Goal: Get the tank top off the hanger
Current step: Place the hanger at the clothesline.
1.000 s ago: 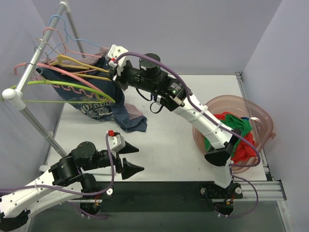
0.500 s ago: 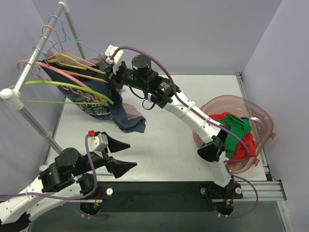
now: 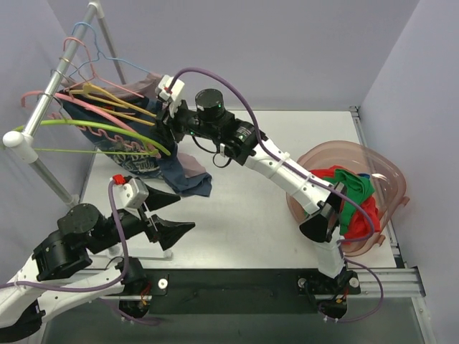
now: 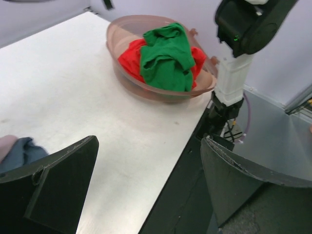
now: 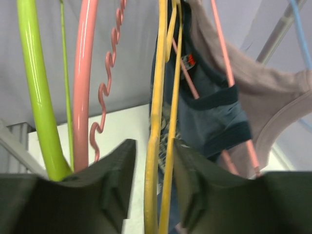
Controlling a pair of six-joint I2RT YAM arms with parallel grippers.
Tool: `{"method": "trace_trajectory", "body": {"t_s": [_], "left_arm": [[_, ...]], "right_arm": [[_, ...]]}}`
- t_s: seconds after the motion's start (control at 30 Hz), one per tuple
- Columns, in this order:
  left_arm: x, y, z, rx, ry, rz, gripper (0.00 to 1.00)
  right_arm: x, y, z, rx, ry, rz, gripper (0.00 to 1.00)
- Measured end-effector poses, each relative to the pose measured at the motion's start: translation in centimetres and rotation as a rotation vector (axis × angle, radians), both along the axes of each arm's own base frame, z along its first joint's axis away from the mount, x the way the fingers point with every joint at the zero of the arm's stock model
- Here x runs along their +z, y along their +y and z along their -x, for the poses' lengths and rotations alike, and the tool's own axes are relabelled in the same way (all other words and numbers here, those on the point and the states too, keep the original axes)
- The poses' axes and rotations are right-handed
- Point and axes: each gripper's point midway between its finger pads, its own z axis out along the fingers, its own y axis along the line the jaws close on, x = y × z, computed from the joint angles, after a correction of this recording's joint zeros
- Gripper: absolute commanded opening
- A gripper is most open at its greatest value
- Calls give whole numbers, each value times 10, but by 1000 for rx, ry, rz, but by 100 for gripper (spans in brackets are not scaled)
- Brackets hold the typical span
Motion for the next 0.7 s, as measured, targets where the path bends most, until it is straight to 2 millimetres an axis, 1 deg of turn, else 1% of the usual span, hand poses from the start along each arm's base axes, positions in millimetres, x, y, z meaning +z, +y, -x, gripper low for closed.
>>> {"method": "trace_trajectory", "body": {"t_s": [0.03, 0.07, 0.1, 0.13, 0.17, 0.27, 0.37, 0.4, 0.5, 0.57, 0.6, 0.7], "left_arm": [[5, 4, -3, 20, -8, -4, 97], [11, 7, -6, 44, -19, -7, 97], [19, 12, -10, 72, -33, -9, 97], [25, 14, -13, 91, -43, -8, 97], [33, 17, -18, 125, -55, -20, 97], [60, 24, -33, 207, -96, -38, 97], [88, 24, -55, 306, -142, -72, 96], [94, 24, -64, 347, -156, -92, 95], [107, 20, -93, 465, -202, -168, 93], [113, 18, -108, 527, -230, -218, 91], [115, 11, -111, 522, -245, -242, 89], [117, -15, -121, 493, -289, -317, 79]], "right_arm": [[-6, -3, 2, -3, 20, 9, 48], [-10, -6, 4, -10, 36, 18, 54], [-13, -10, 6, -15, 48, 22, 56], [-13, -14, 8, -22, 59, 24, 59], [-13, -19, 10, -28, 64, 26, 69], [-5, -37, 22, -46, 82, 19, 80], [8, -63, 39, -68, 85, 2, 84], [11, -72, 46, -76, 86, -3, 84], [22, -100, 68, -97, 86, -24, 84], [22, -123, 80, -138, 80, -24, 84], [22, -136, 80, -180, 80, -39, 84], [25, -170, 79, -307, 64, -73, 84]]}}
